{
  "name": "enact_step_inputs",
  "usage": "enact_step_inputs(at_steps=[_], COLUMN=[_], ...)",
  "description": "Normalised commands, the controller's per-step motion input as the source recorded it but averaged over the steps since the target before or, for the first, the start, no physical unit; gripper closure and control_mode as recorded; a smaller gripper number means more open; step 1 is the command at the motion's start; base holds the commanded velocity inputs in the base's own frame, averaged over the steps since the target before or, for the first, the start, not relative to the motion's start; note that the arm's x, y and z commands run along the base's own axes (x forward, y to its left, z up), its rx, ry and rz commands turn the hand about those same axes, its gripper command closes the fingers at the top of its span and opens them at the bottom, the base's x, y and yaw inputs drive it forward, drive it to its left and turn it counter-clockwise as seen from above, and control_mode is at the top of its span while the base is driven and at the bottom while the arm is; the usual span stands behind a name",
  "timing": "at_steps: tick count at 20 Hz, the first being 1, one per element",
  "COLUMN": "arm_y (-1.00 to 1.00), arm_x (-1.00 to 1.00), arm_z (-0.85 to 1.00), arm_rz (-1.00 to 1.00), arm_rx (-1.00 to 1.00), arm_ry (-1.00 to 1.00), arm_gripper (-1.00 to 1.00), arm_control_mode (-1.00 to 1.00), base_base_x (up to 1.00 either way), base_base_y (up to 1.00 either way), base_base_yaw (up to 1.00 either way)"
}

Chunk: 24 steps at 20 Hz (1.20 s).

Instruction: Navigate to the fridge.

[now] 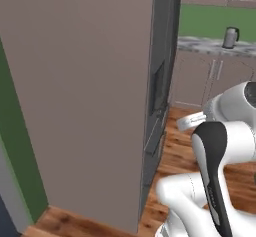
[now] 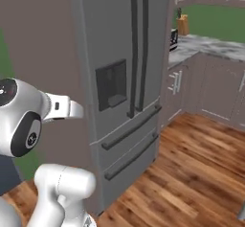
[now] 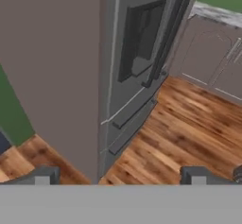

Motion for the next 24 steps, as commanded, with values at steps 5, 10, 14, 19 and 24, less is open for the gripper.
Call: enact_step_inputs(at_steps=[5,10,14,19,24], arm_y=[0.0,0.0,0.0,0.0,0.0], arm_x=[0.0,0.0,0.0,0.0,0.0], arm_z=[0.0,0.0,0.0,0.0,0.0], arm_rz=[0.0,0.0,0.0,0.0,0.0], arm_rx=[0.0,0.0,0.0,0.0,0.0], arm_ry=[0.0,0.0,0.0,0.0,0.0], arm_gripper=[-1.0,-1.0,-1.0,-1.0,-1.0], arm_control_mode=[1.0,1.0,1.0,1.0,1.0], base_base_x=[1.0,1.0,1.0,0.98,0.98], base_base_y=[-1.0,-0.73,-0.7,-0.73,-1.0], base_base_yaw=[0.12,0.38,0.55,0.57,0.44])
